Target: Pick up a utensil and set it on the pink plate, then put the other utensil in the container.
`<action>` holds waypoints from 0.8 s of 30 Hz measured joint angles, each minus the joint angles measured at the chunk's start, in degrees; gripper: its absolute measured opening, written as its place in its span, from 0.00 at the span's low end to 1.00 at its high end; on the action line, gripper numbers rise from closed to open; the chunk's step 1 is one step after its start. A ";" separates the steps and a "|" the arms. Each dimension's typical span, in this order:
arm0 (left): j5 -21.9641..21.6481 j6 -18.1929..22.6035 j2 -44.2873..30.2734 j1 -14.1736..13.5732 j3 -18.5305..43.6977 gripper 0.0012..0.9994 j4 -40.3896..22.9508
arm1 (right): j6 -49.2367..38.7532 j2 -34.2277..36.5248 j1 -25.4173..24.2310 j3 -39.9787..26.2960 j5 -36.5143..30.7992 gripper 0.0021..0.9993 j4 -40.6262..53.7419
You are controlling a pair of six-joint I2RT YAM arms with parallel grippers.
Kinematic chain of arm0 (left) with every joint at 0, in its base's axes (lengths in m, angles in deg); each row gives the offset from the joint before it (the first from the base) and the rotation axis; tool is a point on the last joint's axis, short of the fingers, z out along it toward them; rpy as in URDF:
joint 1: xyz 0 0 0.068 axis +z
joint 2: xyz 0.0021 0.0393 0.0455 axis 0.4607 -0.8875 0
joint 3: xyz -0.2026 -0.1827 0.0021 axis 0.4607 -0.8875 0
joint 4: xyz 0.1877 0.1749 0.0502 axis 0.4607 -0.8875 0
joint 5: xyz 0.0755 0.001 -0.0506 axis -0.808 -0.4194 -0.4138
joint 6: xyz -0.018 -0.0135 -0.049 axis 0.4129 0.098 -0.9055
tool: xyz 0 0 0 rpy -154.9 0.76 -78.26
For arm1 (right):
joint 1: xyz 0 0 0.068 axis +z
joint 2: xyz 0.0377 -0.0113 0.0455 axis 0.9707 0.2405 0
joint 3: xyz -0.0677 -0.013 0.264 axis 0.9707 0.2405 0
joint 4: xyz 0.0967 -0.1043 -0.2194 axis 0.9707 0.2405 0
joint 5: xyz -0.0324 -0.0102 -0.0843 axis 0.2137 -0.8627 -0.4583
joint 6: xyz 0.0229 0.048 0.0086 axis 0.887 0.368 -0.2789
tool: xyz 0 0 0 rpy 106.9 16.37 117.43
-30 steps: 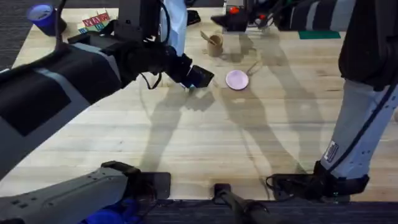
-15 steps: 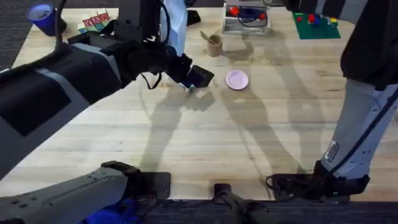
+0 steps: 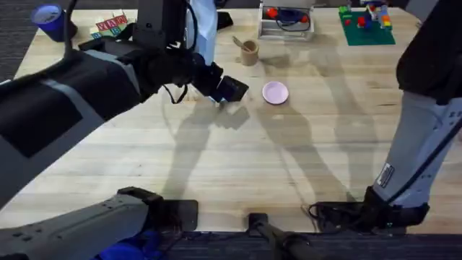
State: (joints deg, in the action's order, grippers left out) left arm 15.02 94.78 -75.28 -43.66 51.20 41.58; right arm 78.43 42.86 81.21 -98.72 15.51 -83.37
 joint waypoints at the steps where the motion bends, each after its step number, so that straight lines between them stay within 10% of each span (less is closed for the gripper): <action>1: 0.01 0.00 0.00 0.00 0.00 0.99 0.00 | 0.30 0.00 0.00 -0.29 0.00 1.00 0.01; 15: -0.01 0.00 0.00 0.00 0.00 0.99 0.00 | -0.67 0.00 -1.62 -1.71 -6.82 1.00 3.25; 24: -0.01 0.00 0.00 0.00 0.00 0.99 0.00 | -18.66 0.00 -3.87 -3.79 -26.48 1.00 39.36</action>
State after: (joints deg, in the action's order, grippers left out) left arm 15.00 94.78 -75.28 -43.66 51.20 41.58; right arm 59.77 42.86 77.34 -102.52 -10.97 -44.01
